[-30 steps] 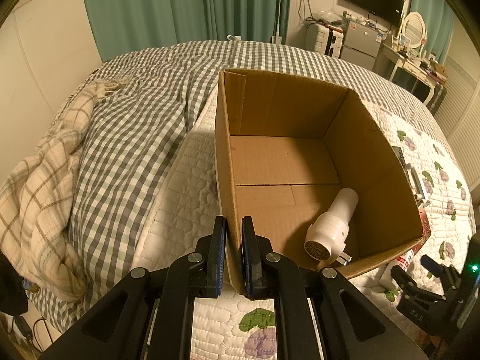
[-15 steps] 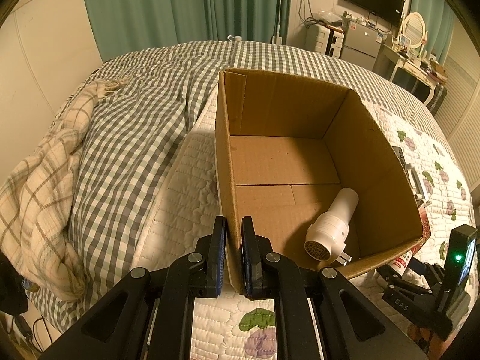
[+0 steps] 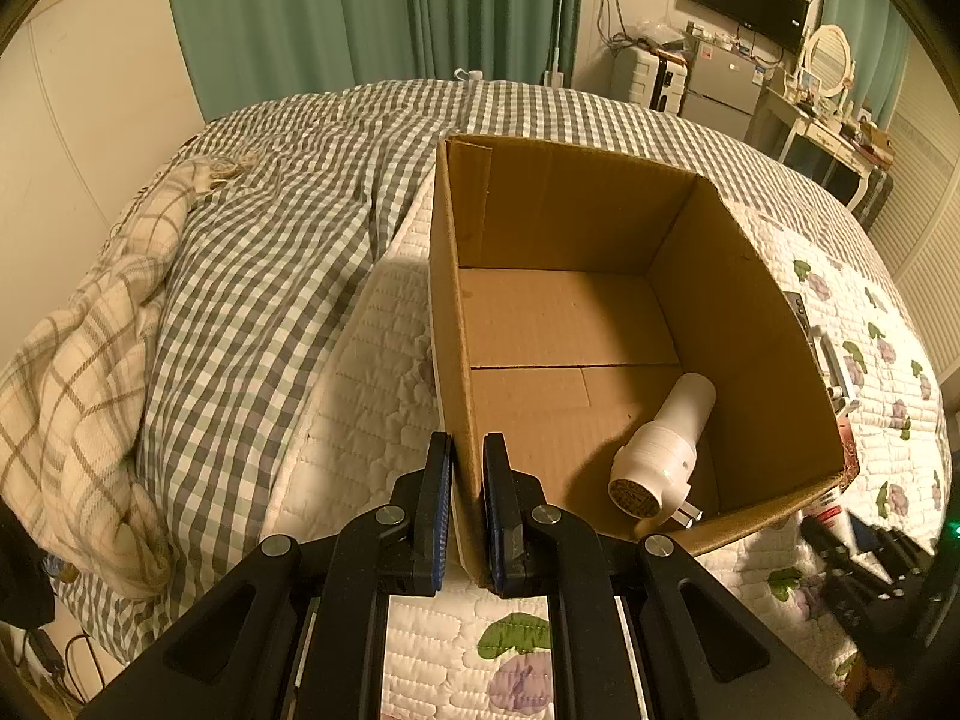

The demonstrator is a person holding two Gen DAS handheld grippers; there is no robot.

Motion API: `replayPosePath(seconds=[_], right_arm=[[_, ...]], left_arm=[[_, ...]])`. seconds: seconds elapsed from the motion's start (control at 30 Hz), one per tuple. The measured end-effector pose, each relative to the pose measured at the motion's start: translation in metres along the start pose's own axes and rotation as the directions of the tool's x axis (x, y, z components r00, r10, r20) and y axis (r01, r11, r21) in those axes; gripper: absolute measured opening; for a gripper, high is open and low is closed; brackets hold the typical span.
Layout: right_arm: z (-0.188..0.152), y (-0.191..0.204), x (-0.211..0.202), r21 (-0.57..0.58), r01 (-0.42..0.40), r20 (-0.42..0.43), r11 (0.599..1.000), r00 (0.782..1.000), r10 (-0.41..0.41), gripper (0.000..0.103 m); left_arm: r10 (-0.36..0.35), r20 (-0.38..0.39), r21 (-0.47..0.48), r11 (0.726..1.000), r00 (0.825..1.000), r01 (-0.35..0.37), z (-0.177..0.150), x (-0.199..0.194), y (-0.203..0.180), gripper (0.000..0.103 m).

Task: Organize rigid objects
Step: 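Carry the pill bottle with the right tool into the box and release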

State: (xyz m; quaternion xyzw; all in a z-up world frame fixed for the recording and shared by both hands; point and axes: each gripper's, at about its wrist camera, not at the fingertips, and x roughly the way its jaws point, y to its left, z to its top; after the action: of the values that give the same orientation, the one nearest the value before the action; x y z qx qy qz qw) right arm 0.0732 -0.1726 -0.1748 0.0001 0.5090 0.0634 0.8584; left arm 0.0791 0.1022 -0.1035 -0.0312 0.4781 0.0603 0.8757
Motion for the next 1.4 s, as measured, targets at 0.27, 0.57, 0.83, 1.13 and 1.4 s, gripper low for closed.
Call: replayPosePath(seconds=[0.27, 0.57, 0.83, 1.13, 1.4], right_arm=[[0.022, 0.01, -0.041, -0.033, -0.021, 0.112, 0.999, 0.993, 0.025, 0.038], [0.069, 0.053, -0.089, -0.149, -0.049, 0.251, 0.988, 0.964, 0.086, 0.037], [0.095, 0.115, -0.079, -0.285, -0.094, 0.242, 0.954, 0.956, 0.166, 0.037], [0.09, 0.142, -0.026, -0.301, -0.097, 0.163, 0.949, 0.975, 0.151, 0.037], [0.09, 0.143, -0.018, -0.292, -0.104, 0.155, 0.951, 0.976, 0.154, 0.037]], left_arm=[[-0.002, -0.004, 0.007, 1.0, 1.0, 0.002, -0.004, 0.0, 0.003, 0.01], [-0.004, -0.011, 0.011, 1.0, 1.0, 0.004, -0.005, -0.003, -0.003, 0.01], [-0.005, -0.012, 0.011, 1.0, 1.0, 0.005, -0.005, -0.003, -0.004, 0.01], [-0.005, -0.014, 0.013, 1.0, 1.0, 0.005, -0.005, -0.003, -0.005, 0.011], [-0.004, -0.014, 0.012, 1.0, 1.0, 0.004, -0.004, -0.003, -0.005, 0.011]])
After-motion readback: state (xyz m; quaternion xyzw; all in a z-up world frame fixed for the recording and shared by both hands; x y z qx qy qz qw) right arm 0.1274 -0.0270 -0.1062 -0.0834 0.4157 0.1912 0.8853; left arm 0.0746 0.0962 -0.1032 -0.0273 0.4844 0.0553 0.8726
